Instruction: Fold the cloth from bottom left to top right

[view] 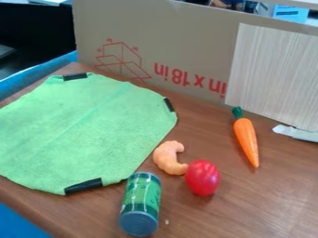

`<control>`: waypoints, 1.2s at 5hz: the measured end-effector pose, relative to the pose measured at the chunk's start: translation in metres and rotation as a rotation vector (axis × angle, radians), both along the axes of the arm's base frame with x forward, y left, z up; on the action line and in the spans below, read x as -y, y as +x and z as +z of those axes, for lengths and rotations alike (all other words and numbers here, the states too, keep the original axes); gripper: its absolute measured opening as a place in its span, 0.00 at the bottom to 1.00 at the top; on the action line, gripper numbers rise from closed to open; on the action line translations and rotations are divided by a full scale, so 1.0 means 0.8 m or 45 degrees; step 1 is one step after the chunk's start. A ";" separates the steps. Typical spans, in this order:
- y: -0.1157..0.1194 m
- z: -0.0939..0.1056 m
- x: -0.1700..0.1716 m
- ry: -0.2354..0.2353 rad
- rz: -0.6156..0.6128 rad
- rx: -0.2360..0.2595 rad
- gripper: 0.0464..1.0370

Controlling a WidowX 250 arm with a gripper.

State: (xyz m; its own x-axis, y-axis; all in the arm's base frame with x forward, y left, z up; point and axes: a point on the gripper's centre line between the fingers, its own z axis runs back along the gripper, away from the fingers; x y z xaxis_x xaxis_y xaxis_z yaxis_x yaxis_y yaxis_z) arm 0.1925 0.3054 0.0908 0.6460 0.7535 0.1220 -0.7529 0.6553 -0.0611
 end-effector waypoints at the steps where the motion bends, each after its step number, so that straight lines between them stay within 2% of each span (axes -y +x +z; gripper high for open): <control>1: -0.001 -0.015 0.002 -0.041 0.002 -0.018 0.96; 2: 0.004 -0.027 0.003 -0.074 -0.008 0.001 0.96; 3: 0.005 -0.034 0.003 -0.052 -0.016 0.022 0.96; 4: 0.004 -0.052 0.003 -0.059 0.000 0.015 0.96; 6: 0.003 -0.068 0.004 -0.030 0.027 0.022 0.96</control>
State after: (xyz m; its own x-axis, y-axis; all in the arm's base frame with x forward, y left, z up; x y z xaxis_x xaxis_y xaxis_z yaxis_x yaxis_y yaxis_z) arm 0.1953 0.3024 0.0368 0.6280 0.7697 0.1150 -0.7651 0.6376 -0.0898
